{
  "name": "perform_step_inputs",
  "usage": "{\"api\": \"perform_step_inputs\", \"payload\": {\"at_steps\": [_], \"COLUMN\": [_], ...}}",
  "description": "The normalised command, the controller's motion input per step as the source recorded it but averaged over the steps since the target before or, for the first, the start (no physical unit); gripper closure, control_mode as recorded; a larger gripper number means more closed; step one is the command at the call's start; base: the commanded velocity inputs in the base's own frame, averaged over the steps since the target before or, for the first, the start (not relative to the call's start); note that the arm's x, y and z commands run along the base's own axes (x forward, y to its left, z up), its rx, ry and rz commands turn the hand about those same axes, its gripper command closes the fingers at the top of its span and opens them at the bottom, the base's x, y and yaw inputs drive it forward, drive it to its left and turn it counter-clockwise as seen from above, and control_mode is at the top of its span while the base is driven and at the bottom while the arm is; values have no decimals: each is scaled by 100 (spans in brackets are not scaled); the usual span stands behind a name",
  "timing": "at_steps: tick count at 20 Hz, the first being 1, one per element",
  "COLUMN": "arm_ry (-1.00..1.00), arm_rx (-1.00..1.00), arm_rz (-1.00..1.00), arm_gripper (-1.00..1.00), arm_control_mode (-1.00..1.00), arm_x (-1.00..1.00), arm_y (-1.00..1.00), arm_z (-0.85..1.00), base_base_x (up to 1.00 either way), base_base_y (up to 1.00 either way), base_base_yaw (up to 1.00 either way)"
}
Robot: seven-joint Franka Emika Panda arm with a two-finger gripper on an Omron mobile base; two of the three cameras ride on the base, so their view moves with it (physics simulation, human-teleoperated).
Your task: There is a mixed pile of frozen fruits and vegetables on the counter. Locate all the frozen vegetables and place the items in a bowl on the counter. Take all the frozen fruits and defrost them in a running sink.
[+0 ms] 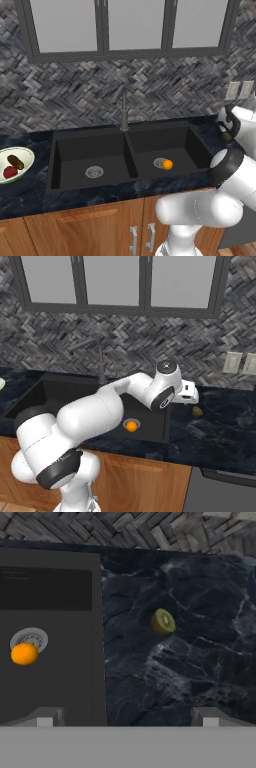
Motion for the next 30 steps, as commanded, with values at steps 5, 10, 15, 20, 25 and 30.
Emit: {"api": "perform_step_inputs", "payload": {"at_steps": [5, 10, 15, 20, 25, 30], "arm_ry": [7, 8, 8, 3, 0, 0], "arm_rx": [0, 0, 0, 0, 0, 0], "arm_rz": [0, 0, 1, 2, 6, 8], "arm_gripper": [-100, -100, -100, -100, -100, -100], "arm_control_mode": [-100, -100, -100, -100, -100, -100], "arm_x": [13, 13, 13, 5, 16, 25], "arm_y": [-11, -10, -8, -7, 0, -6], "arm_z": [-3, -13, -19, -14, 0, -1], "base_base_x": [0, 0, 0, 0, 0, 0], "base_base_y": [0, 0, 0, 0, 0, 0], "base_base_yaw": [0, 0, 0, 0, 0, 0]}}
